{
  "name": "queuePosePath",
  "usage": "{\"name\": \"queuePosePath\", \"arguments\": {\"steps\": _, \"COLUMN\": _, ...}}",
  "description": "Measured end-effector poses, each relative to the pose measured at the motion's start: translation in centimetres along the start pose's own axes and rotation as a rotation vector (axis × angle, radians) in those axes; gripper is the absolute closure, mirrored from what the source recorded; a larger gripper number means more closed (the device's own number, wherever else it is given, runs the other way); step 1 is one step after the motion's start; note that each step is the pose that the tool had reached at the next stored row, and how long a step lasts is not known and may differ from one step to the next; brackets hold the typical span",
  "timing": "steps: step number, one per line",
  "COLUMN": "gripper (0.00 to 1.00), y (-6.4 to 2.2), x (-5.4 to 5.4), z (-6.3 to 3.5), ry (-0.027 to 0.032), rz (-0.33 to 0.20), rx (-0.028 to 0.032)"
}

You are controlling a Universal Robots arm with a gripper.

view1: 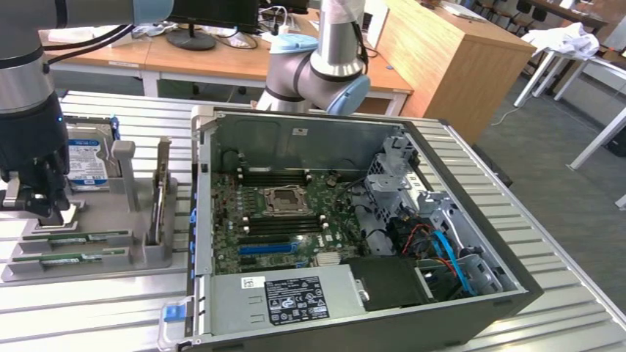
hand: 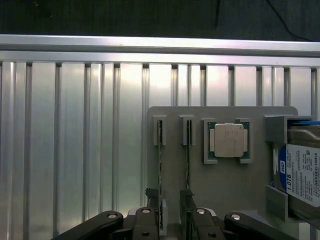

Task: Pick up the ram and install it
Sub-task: 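Pick up the ram and move it above insertion slot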

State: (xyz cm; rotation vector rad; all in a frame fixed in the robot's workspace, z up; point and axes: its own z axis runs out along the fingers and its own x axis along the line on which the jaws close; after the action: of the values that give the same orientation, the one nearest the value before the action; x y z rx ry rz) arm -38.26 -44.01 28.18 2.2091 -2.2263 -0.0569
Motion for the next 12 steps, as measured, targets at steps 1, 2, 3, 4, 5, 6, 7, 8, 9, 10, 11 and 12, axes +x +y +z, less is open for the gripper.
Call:
{"name": "queuePosePath", "arguments": {"steps": 1, "gripper": 0.69, "y": 0.0, "x": 0.0, "z": 0.1, "ry": -0.0001, "rz": 0.0, "rx": 0.0001}}
{"name": "queuePosePath", "arguments": {"steps": 2, "gripper": 0.69, "y": -0.01, "x": 0.0, "z": 0.23, "ry": 0.0, "rz": 0.0, "rx": 0.0001}}
{"name": "queuePosePath", "arguments": {"steps": 3, "gripper": 0.69, "y": -0.01, "x": 0.0, "z": 0.39, "ry": 0.0, "rz": 0.0, "rx": 0.0001}}
{"name": "queuePosePath", "arguments": {"steps": 4, "gripper": 0.69, "y": -0.02, "x": 0.0, "z": 0.55, "ry": 0.0, "rz": 0.0, "rx": 0.0}}
{"name": "queuePosePath", "arguments": {"steps": 5, "gripper": 0.69, "y": -0.02, "x": 0.0, "z": 0.72, "ry": 0.0, "rz": 0.0, "rx": 0.0}}
{"name": "queuePosePath", "arguments": {"steps": 6, "gripper": 0.69, "y": -0.05, "x": 0.0, "z": 1.65, "ry": 0.0, "rz": 0.0, "rx": 0.0}}
{"name": "queuePosePath", "arguments": {"steps": 7, "gripper": 0.69, "y": -0.08, "x": 0.1, "z": 2.42, "ry": 0.0, "rz": 0.0, "rx": 0.0001}}
{"name": "queuePosePath", "arguments": {"steps": 8, "gripper": 0.69, "y": -0.09, "x": 0.1, "z": 3.02, "ry": 0.0, "rz": 0.0, "rx": 0.0001}}
{"name": "queuePosePath", "arguments": {"steps": 9, "gripper": 0.69, "y": -0.1, "x": 0.1, "z": 3.36, "ry": 0.0001, "rz": 0.0, "rx": 0.0001}}
{"name": "queuePosePath", "arguments": {"steps": 10, "gripper": 0.69, "y": -0.1, "x": 0.1, "z": 3.48, "ry": 0.0, "rz": 0.0, "rx": 0.0002}}
{"name": "queuePosePath", "arguments": {"steps": 11, "gripper": 0.69, "y": -0.11, "x": 0.1, "z": 3.58, "ry": 0.0001, "rz": 0.0, "rx": 0.0001}}
{"name": "queuePosePath", "arguments": {"steps": 12, "gripper": 0.69, "y": -0.11, "x": 0.1, "z": 3.63, "ry": 0.0001, "rz": 0.0, "rx": 0.0}}
